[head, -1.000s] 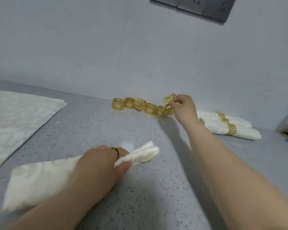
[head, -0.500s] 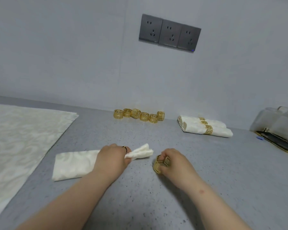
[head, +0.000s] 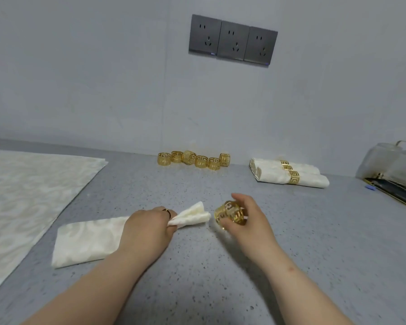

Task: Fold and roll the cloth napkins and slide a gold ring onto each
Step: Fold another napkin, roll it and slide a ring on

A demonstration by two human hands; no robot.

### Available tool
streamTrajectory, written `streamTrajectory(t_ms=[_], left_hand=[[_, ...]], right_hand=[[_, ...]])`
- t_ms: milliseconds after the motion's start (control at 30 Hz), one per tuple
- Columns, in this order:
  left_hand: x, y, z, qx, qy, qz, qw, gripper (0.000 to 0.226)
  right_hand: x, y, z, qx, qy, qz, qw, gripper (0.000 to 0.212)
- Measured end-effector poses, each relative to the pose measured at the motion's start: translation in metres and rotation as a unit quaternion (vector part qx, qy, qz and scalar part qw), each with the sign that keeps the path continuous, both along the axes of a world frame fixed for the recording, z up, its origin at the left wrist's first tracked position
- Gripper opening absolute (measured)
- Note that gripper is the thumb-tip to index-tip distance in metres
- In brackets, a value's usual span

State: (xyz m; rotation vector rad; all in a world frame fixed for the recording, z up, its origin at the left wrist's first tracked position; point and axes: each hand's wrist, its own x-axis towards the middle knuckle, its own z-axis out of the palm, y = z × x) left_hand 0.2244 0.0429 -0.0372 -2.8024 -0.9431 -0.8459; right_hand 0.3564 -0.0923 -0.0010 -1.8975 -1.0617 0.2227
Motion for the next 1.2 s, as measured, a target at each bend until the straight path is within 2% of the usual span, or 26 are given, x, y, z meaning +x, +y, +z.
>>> streamTrajectory(t_ms=[100,200,300,433,533,633,733,800,833,900,933,967,1033,1100,1200], left_hand=[[-0.002,-0.002,0.003,0.009,-0.003,0.002,1.0,0.023],[-0.003,-0.006,0.013,0.04,0.048,-0.009,0.998,0.022],[-0.005,-0.011,0.015,0.041,0.015,-0.034,0.998,0.03],[-0.004,-0.011,0.009,-0.04,-0.079,-0.087,0.992,0.049],[-0.006,-0.013,0.01,-0.107,-0.1,-0.113,0.983,0.053],[-0.007,-0.019,0.013,-0.19,-0.122,-0.148,0.963,0.048],[-0.006,-0.023,0.014,-0.266,-0.153,-0.184,0.934,0.025],[-0.006,-0.026,0.018,-0.325,-0.195,-0.189,0.906,0.01],[-0.006,-0.025,0.018,-0.344,-0.223,-0.191,0.892,0.012],[-0.006,-0.024,0.019,-0.363,-0.268,-0.202,0.869,0.025],[-0.006,-0.023,0.019,-0.371,-0.279,-0.21,0.861,0.023],[-0.006,-0.022,0.019,-0.379,-0.281,-0.217,0.855,0.019],[-0.007,-0.022,0.019,-0.391,-0.276,-0.235,0.846,0.027],[-0.008,-0.022,0.017,-0.387,-0.256,-0.248,0.851,0.039],[-0.011,-0.023,0.018,-0.375,-0.208,-0.249,0.869,0.04]], right_hand=[[-0.002,0.004,0.0,0.058,0.042,0.016,0.997,0.051],[-0.009,0.007,-0.006,0.044,0.037,0.044,0.997,0.055],[-0.012,0.007,-0.006,0.047,0.034,0.054,0.997,0.056],[-0.01,0.006,-0.005,0.062,0.053,0.056,0.995,0.051],[-0.009,0.006,-0.004,0.083,0.1,0.068,0.989,0.049],[-0.005,0.005,-0.003,0.108,0.169,0.092,0.975,0.048],[-0.005,0.004,-0.003,0.14,0.237,0.108,0.955,0.045],[-0.004,0.005,-0.002,0.175,0.299,0.112,0.931,0.042],[-0.004,0.005,-0.002,0.197,0.343,0.115,0.911,0.041],[-0.004,0.006,-0.001,0.24,0.434,0.138,0.857,0.052],[-0.004,0.007,-0.002,0.255,0.467,0.153,0.833,0.067],[-0.004,0.008,-0.002,0.261,0.491,0.162,0.815,0.081],[-0.004,0.009,-0.005,0.263,0.517,0.171,0.797,0.099],[-0.002,0.011,-0.009,0.268,0.516,0.181,0.793,0.104],[0.004,0.01,-0.012,0.256,0.476,0.19,0.82,0.102]])
